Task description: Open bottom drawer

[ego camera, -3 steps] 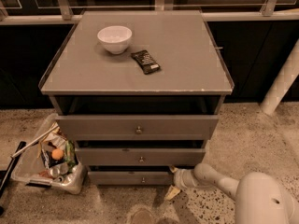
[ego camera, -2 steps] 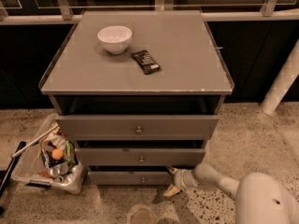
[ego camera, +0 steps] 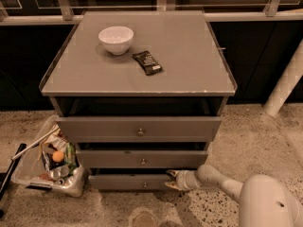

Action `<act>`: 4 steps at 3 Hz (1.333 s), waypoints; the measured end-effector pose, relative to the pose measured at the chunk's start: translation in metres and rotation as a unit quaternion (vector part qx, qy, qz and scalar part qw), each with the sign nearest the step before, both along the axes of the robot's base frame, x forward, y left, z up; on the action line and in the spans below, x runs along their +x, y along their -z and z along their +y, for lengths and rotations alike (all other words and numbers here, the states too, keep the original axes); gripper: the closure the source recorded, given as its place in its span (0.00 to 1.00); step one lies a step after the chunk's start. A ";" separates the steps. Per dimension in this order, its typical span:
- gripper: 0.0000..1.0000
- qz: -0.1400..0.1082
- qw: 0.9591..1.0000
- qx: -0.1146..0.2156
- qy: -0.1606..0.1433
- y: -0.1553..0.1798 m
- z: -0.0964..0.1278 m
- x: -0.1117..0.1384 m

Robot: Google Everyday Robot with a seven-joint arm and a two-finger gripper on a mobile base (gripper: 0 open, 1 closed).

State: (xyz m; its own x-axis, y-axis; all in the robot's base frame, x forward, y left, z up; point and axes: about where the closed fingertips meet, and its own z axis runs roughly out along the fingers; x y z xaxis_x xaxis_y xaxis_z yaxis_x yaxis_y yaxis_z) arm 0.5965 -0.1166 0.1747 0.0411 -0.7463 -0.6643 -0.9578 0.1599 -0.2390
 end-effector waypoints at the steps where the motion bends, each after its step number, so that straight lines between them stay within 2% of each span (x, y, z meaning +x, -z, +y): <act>1: 0.89 -0.007 1.000 0.009 -0.020 -0.009 0.007 -0.011; 2: 1.00 -0.007 1.000 0.009 -0.020 -0.010 0.003 -0.011; 3: 0.81 -0.018 1.000 0.013 -0.012 -0.019 -0.004 -0.014; 4: 0.58 -0.018 1.000 0.013 -0.012 -0.019 -0.004 -0.014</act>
Offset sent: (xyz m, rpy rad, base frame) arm -0.0746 -0.0126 0.0330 0.1140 -0.0200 0.0365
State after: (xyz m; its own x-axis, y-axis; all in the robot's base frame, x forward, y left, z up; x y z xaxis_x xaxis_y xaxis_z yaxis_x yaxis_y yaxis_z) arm 0.5823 -0.1204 0.1939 0.0822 -0.7281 -0.6806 -0.9522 0.1442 -0.2692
